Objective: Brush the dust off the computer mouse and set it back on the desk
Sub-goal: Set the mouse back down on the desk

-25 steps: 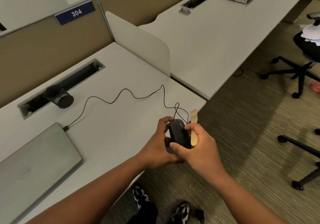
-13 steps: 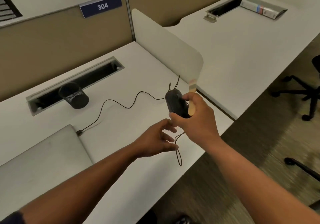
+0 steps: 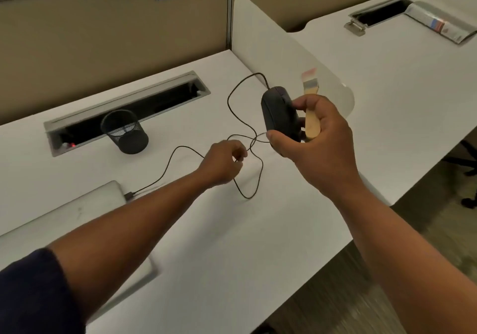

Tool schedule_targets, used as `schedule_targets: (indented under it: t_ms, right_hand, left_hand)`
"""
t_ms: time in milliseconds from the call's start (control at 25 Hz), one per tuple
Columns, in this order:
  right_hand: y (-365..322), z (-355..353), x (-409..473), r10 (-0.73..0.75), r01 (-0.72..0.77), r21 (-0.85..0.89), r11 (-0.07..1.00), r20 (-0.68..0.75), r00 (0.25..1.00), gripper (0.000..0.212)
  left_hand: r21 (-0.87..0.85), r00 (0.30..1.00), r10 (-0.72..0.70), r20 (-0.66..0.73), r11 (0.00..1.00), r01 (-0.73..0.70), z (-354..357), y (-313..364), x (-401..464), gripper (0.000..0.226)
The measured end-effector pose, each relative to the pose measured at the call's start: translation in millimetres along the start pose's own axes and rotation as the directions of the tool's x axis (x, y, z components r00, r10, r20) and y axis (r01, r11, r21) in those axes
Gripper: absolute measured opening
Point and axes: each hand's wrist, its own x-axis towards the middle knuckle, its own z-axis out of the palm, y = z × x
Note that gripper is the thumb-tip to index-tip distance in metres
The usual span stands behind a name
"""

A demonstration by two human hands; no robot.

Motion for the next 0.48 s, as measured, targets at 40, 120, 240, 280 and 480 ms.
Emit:
schedule_targets:
  t_ms: [40, 120, 240, 280, 480]
  right_hand:
    - [6.0, 0.3, -2.7, 0.024, -0.024, -0.011, 1.000, 0.017, 1.000, 0.054]
    - [20.7, 1.6, -10.6, 0.063, -0.061, -0.037, 0.997, 0.056, 0.996, 0.054]
    - [48.4, 8.8, -25.1, 0.121, -0.109, -0.090, 0.990, 0.134, 0.984, 0.053]
    - [58.4, 12.3, -30.9, 0.144, -0.126, -0.114, 0.985, 0.157, 0.977, 0.054]
    - [117.1, 44.7, -57.3, 0.213, -0.135, -0.294, 0.946, 0.252, 0.944, 0.058]
  left_hand:
    - [-0.017, 0.995, -0.022, -0.092, 1.000, 0.021, -8.7, -3.2, 11.8, 0.020]
    - [-0.057, 0.970, -0.050, -0.239, 0.998, 0.037, -25.8, -7.3, 31.6, 0.023]
    - [-0.113, 0.931, -0.071, -0.358, 0.993, 0.032, -43.8, -10.3, 49.0, 0.033]
    - [-0.101, 0.926, -0.056, -0.374, 0.995, 0.020, -45.1, -12.6, 48.9, 0.037]
    - [0.236, 0.947, 0.234, -0.221, 0.955, -0.181, -10.5, -53.3, 29.2, 0.057]
